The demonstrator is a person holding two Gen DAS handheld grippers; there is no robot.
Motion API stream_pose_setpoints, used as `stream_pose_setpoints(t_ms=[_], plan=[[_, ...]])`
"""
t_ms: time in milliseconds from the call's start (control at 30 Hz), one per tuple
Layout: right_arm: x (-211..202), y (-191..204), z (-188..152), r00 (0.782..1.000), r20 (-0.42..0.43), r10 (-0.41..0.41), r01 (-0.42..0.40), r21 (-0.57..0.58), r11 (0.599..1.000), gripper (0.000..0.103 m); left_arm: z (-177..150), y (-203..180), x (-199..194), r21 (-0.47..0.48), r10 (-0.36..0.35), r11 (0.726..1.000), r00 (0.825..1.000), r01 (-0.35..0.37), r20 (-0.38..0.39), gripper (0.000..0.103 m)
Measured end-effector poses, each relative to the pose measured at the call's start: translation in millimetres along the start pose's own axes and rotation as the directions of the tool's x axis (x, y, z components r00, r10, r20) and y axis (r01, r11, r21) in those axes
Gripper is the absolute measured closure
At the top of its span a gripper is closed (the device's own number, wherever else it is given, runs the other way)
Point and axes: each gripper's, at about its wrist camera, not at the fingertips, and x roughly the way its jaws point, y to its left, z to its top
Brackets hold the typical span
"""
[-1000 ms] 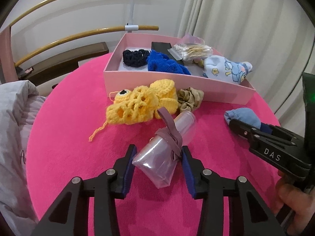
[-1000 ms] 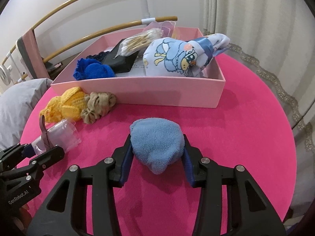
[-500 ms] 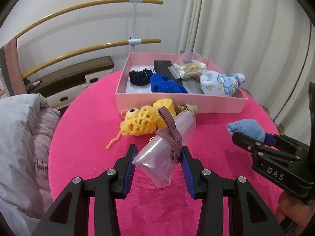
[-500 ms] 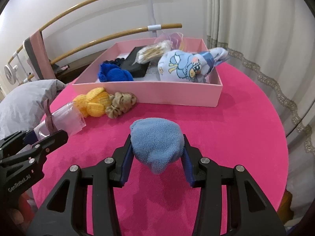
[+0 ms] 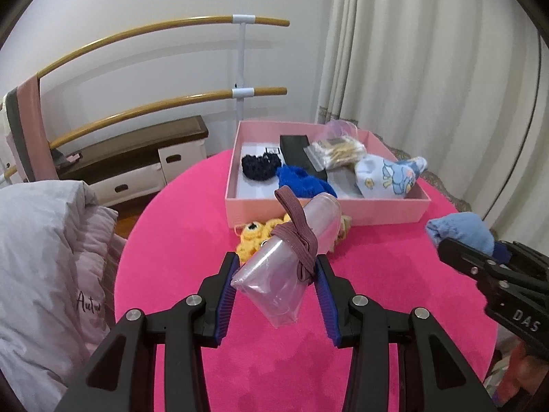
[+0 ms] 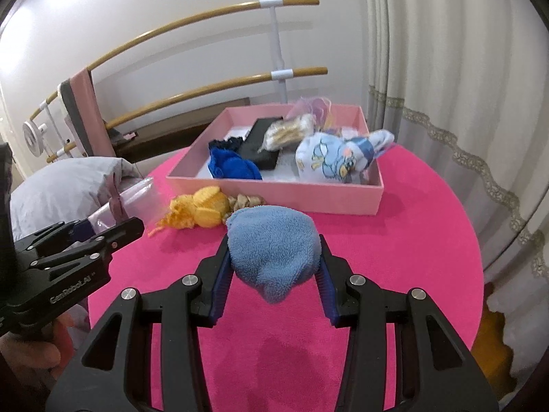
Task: Organize soft objects
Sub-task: 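Carry the clear pouch and light-blue cap into the pink box and release both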
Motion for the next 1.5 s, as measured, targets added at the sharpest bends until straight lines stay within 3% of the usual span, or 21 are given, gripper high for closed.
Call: stream_pose_setpoints(t_ms=[433,667,900,1500], plan=[[-6,2,43,0.998,0.055,0.026,-0.025,-0.031,0.999,0.062,51,13,-3,-0.019,0.001,1.0,0.998,0.0,0.063,0.063],[12,-2,98,0.995,0.09,0.053,-0.05,-0.037,0.998,0.062,100,22,21,-0.042,-0.005,0.999,0.997,0.008,0.075,0.063],[53,-6,140,0.996,0.067,0.061,-0.059,-0.024,0.998,0.062,139,24,62,-0.032,0.001,0.999,0.998,0.001,0.06,0.063],[123,-20,144,0.997,-0.045,0.062,-0.061,0.011,0.998,0.061,177,21,160,-0.048,-0.043,0.998,0.998,0.042,-0.034,0.061]])
